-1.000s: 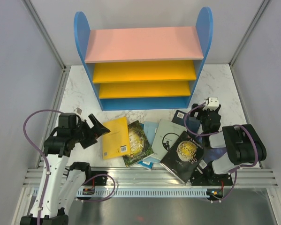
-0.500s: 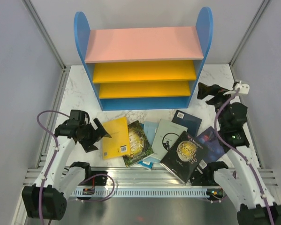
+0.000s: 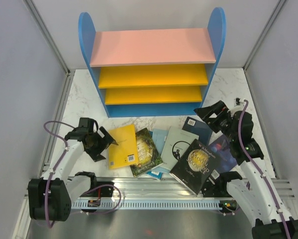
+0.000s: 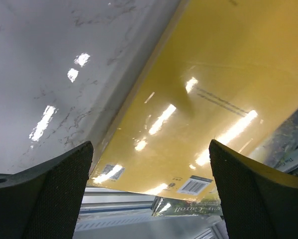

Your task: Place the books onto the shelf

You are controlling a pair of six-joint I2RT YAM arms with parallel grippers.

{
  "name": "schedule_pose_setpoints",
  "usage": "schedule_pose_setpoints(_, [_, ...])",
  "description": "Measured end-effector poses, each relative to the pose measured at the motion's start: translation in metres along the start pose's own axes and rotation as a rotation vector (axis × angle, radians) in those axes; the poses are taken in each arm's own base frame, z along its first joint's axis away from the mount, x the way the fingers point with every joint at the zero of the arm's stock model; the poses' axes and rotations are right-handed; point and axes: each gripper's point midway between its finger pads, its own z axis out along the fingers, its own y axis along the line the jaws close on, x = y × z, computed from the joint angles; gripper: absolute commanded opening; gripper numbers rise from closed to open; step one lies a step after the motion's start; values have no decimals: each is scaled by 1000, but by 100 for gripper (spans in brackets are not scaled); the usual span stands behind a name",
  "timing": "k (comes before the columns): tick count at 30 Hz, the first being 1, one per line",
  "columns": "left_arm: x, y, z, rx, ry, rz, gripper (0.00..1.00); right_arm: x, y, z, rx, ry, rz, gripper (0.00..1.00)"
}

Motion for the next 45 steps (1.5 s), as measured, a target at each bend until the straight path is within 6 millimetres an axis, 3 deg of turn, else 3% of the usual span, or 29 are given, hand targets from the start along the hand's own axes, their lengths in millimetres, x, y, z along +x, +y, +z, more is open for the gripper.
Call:
schedule_pose_setpoints(5, [11,22,19,-67,27,-68,100,-19,41,-13,-66,-19,-64,98])
schedule_pose_setpoints(8, [10,27,25,-80,14,-89,100,-24,51,-19,-93,-34,-71,98])
schedule_pose_setpoints(14, [8,19,33,-4,-11,-116,100,-14,40,-20,-51,5,-69,98])
schedule_pose_setpoints(32, [-2,-29,35,491,-195,-115,98,-3,21,-37,45,44,-100,98])
schedule_pose_setpoints(45, [3,-46,45,575,-116,-57,91,-9,24,-36,68,43,-98,98])
